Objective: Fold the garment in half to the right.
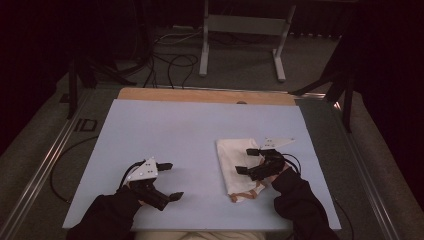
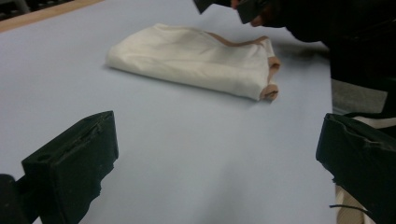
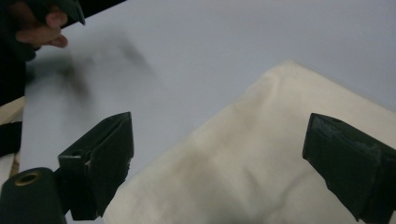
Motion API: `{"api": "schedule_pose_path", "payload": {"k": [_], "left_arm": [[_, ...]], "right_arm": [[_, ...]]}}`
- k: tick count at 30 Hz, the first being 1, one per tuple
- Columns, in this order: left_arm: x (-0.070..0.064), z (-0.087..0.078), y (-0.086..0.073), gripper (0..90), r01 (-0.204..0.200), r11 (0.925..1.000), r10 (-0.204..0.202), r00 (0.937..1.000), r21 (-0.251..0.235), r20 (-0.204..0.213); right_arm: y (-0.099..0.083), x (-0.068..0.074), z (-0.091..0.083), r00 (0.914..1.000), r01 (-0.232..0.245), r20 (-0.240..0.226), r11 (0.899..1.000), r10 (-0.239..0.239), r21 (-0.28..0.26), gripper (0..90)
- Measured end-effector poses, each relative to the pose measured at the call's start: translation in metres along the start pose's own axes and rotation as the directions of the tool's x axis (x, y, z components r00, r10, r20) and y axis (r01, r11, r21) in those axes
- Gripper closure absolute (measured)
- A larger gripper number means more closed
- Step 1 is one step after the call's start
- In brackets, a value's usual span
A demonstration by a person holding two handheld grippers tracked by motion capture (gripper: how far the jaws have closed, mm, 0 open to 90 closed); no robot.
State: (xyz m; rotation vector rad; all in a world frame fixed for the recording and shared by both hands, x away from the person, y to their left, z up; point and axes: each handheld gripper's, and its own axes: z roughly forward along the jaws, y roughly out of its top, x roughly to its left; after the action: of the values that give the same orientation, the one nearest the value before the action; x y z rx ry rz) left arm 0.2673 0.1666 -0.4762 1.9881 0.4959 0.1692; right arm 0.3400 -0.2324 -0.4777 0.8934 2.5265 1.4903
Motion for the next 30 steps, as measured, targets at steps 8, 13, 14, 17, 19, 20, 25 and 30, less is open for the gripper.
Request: {"api": "schedule_pose_path", "payload": {"k": [8,13,14,17,19,20,25,30], "left_arm": [[0.007,-0.017,-0.018,0.1,0.017,0.9998,-0.017,0.999,0.006,-0.042],[0.011,-0.03,-0.03,0.1,0.038,0.9992,-0.037,0.9967,0.012,-0.072],[0.012,-0.032,-0.032,0.1,0.044,0.9989,-0.043,0.996,0.013,-0.078],[0.014,-0.038,-0.04,0.1,0.058,0.9981,-0.056,0.9938,0.02,-0.096],[0.016,-0.042,-0.045,0.1,0.068,0.9975,-0.066,0.9924,0.019,-0.104],[0.016,-0.044,-0.047,0.1,0.072,0.9971,-0.069,0.9915,0.024,-0.11],[0.017,-0.051,-0.056,0.1,0.08,0.9962,-0.075,0.9888,0.034,-0.129],[0.018,-0.058,-0.062,0.1,0.088,0.9957,-0.082,0.9856,0.031,-0.148]], "right_arm": [[-0.013,0.005,-0.015,0.9999,-0.011,0.012,1.0,0.012,-0.019,8.8],[-0.022,0.008,-0.022,0.9997,-0.016,0.02,1.0,0.016,-0.021,8.8],[-0.025,0.01,-0.024,0.9995,-0.018,0.026,1.0,0.018,-0.015,8.8],[-0.028,0.011,-0.026,0.9994,-0.013,0.031,1.0,0.014,-0.019,8.8],[-0.033,0.013,-0.029,0.9993,-0.011,0.035,1.0,0.011,-0.025,8.8],[-0.034,0.014,-0.03,0.9992,-0.006,0.04,1.0,0.007,-0.026,8.8],[-0.047,0.017,-0.037,0.9987,-0.012,0.049,0.999,0.014,-0.036,8.8],[-0.059,0.02,-0.043,0.9972,-0.023,0.071,0.999,0.026,-0.04,8.8]]}}
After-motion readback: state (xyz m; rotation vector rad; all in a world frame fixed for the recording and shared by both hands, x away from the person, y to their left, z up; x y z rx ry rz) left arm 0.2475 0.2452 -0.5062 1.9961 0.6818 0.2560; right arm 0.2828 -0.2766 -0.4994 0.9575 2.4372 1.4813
